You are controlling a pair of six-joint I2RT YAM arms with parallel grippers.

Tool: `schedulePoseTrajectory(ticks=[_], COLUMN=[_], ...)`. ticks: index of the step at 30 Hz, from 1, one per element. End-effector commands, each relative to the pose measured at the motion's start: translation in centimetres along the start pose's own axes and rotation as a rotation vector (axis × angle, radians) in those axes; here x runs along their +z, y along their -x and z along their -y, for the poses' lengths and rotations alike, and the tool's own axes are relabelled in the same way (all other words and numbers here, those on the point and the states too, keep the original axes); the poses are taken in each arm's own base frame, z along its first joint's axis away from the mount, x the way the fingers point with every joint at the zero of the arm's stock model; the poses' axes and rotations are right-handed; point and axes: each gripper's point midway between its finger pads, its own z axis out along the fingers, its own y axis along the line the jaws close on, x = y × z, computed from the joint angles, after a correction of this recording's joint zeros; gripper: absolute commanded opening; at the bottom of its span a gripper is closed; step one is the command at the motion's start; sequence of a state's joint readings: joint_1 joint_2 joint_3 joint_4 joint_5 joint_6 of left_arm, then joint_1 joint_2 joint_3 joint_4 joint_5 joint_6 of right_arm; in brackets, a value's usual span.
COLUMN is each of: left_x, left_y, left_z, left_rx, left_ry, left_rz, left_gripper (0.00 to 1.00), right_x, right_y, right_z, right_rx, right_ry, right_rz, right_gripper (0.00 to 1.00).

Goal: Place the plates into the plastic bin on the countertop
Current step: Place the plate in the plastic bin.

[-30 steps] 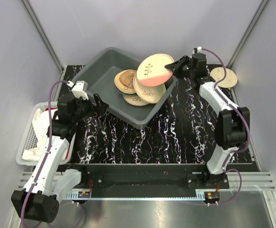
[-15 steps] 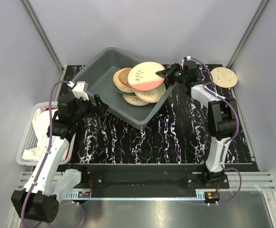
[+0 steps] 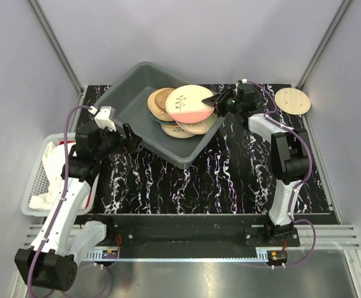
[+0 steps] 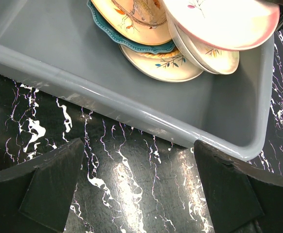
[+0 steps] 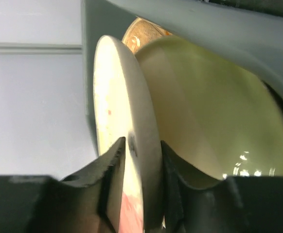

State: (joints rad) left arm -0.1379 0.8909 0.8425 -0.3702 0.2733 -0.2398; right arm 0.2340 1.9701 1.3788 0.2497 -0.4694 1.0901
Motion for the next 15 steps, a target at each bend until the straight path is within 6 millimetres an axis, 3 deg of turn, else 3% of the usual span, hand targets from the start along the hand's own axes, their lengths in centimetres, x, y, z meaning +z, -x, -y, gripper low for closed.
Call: schedulePoseTrajectory(ticks=[1, 3, 11, 15], left_x=[-0.6, -0.6, -0.7, -0.7], left_y=[1.2, 1.3, 1.3, 1.3], left_z=[0.6, 0.6, 0.6, 0.6], left_rx=[0.021, 0.022, 0.022, 0.022], left_ry=[-0.024, -0.023, -0.024, -0.025], left_rz=[0.04, 0.043, 0.045, 0.044], left_gripper=[0.99, 0.99, 0.99, 0.99], right_x=[-1.9, -2.1, -3.3, -5.1], right_y=[0.4, 0.3, 0.6, 1.1], right_z=[-2.7, -2.2, -2.2, -1.2], right_rx=[-0.092, -0.103, -0.143, -0.198], right_ry=[0.029, 0.013, -0.054, -0.17], right_rz=[0.034, 0.037, 0.057, 0.091], right_gripper=[0.46, 0.52, 0.63, 0.73])
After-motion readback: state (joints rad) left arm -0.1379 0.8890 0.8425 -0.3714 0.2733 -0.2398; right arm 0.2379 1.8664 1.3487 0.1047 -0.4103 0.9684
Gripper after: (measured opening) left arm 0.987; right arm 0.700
